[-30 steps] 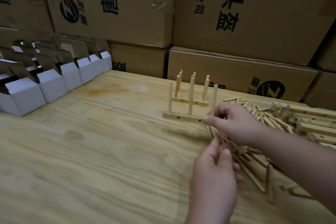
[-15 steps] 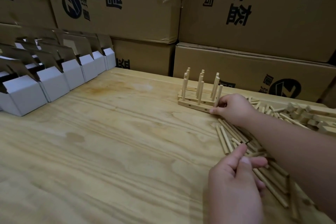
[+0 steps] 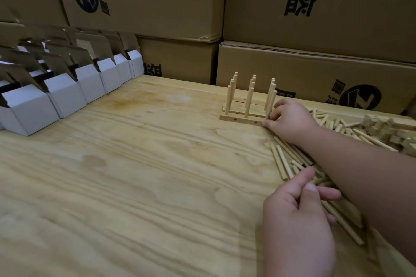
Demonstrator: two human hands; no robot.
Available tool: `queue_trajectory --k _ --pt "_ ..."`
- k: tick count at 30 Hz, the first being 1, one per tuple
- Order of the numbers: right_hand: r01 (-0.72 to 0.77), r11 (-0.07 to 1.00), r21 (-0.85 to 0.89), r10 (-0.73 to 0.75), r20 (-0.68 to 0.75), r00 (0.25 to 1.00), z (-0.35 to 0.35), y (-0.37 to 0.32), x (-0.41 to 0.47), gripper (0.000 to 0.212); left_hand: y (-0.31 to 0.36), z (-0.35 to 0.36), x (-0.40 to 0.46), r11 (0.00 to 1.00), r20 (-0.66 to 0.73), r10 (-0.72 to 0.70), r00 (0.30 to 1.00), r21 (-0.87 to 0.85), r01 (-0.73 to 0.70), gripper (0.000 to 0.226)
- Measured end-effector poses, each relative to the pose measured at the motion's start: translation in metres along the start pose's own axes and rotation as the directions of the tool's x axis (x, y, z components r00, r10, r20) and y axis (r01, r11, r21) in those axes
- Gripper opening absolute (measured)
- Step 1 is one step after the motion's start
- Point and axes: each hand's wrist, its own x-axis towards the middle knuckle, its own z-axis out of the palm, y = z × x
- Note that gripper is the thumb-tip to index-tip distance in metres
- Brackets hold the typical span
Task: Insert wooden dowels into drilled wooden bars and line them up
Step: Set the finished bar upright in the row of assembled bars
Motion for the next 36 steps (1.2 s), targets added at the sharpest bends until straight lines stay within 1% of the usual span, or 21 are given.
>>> queue_trajectory --k 4,8,15,26,33,36 --pt "0.025 0.997 -0.070 -0.024 0.021 0.999 -0.002 -0.002 0.004 0.026 0.000 0.000 0.000 1.000 -0.002 0.002 1.000 0.000 -0.002 0.030" --pt "-0.008 0.997 -0.075 0.012 0.055 0.998 -0.002 0.000 0.008 0.027 0.002 0.000 -0.001 1.000 -0.004 0.006 1.000 -0.004 -0.006 0.030" --pt "-0.007 0.996 -0.093 0.009 0.025 1.000 0.001 0.000 0.009 0.030 0.001 0.001 -0.002 1.000 -0.005 0.006 1.000 0.021 -0.006 0.030" --pt "-0.003 0.988 -0.153 0.011 0.047 0.999 -0.001 -0.001 0.010 0.031 0.001 -0.001 -0.001 1.000 0.003 0.002 1.000 0.030 -0.002 0.030" --pt "-0.007 0.993 -0.119 0.013 0.054 0.998 -0.001 0.003 0.013 0.028 -0.002 -0.001 0.000 0.999 0.028 0.011 1.000 0.039 -0.012 0.029" --pt "0.023 0.992 -0.121 -0.015 0.062 0.998 -0.001 0.005 0.011 0.030 -0.002 -0.001 0.001 1.000 0.042 0.014 0.999 0.019 -0.015 0.029"
